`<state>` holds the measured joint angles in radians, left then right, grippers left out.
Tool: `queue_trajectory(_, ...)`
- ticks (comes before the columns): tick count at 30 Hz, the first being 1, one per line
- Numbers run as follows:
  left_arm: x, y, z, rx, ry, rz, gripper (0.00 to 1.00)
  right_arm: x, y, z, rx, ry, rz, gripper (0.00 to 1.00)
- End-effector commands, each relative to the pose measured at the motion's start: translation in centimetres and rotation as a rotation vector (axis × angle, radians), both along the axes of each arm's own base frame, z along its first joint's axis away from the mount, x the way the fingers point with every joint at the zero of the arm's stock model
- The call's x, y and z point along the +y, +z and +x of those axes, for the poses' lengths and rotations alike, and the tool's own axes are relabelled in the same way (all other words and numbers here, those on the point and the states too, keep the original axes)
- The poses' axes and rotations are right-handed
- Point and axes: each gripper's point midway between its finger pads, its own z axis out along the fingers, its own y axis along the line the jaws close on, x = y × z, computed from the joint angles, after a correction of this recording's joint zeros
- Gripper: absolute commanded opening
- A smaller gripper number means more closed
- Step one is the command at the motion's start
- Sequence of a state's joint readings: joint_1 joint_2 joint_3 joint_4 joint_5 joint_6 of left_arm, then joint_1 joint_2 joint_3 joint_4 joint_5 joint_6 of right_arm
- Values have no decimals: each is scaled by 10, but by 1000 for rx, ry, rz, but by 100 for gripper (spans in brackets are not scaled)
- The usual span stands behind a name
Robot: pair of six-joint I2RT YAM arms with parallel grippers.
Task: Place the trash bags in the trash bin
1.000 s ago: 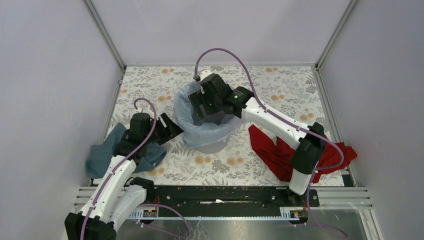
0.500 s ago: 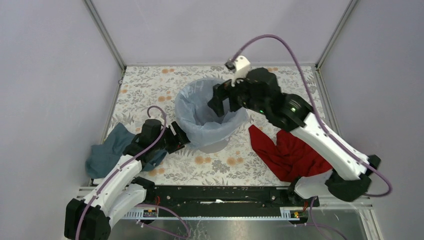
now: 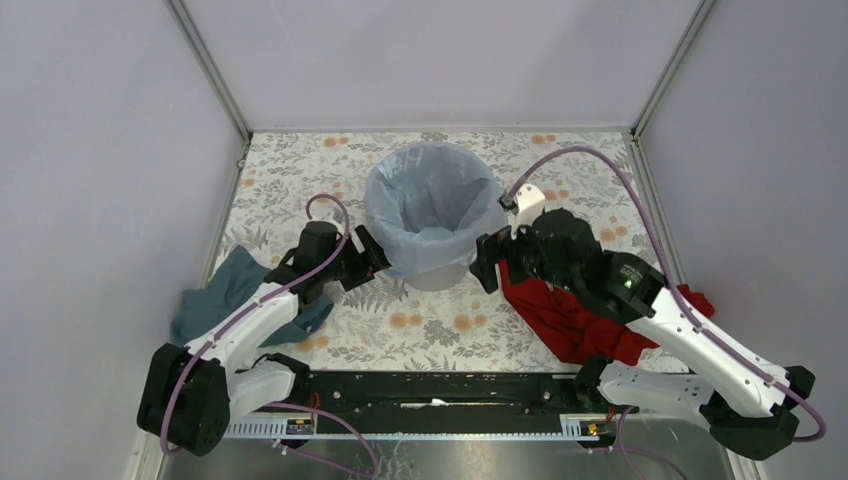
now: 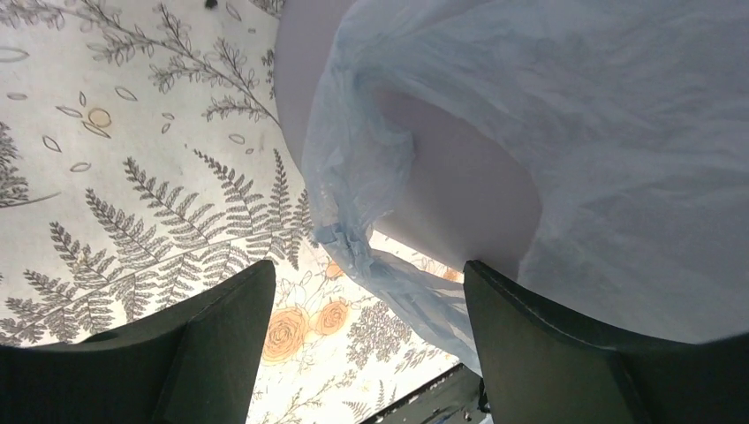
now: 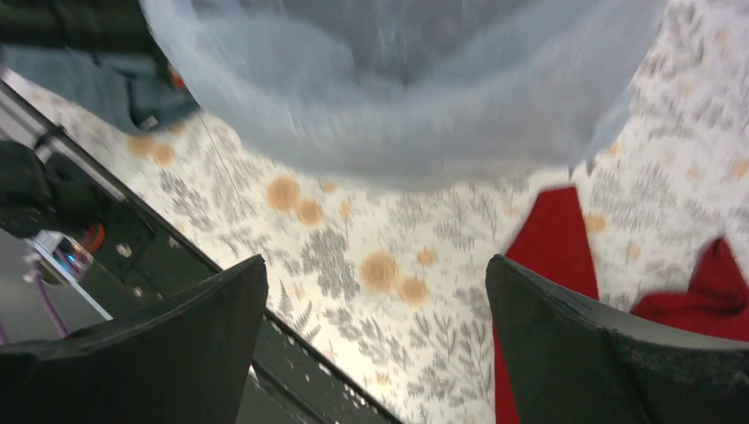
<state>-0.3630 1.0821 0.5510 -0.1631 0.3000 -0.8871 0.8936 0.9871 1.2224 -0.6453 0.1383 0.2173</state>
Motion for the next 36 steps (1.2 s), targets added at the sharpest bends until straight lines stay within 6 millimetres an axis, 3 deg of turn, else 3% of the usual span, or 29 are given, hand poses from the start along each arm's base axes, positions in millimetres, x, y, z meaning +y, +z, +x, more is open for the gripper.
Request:
queue_trajectory(1,3,42,30,-167,52,9,84,3,-43,-13,93,5,42,100)
queue_trajectory(3,9,45,29,-173,68,33,88,23,-48,-21,113,85,123,100)
queue_trajectory(7,24,59,19,-212,91,89,90,34,-60,-18,97,96,175,100)
queue_trajectory(13,52,80,3,-278,151,181,97,49,-69,-15,56,13,375,100)
queue_trajectory(19,64,115,1,-366,171,217,99,59,-95,-18,23,-114,434,100)
queue_trajectory(23,75,139,0,-438,201,249,99,78,-107,-20,23,-169,468,100)
queue_trajectory(27,81,150,-3,-492,219,260,99,96,-115,-30,-45,-187,552,100)
queue_trajectory(36,84,154,-14,-531,203,255,99,129,-142,10,-169,-458,471,100)
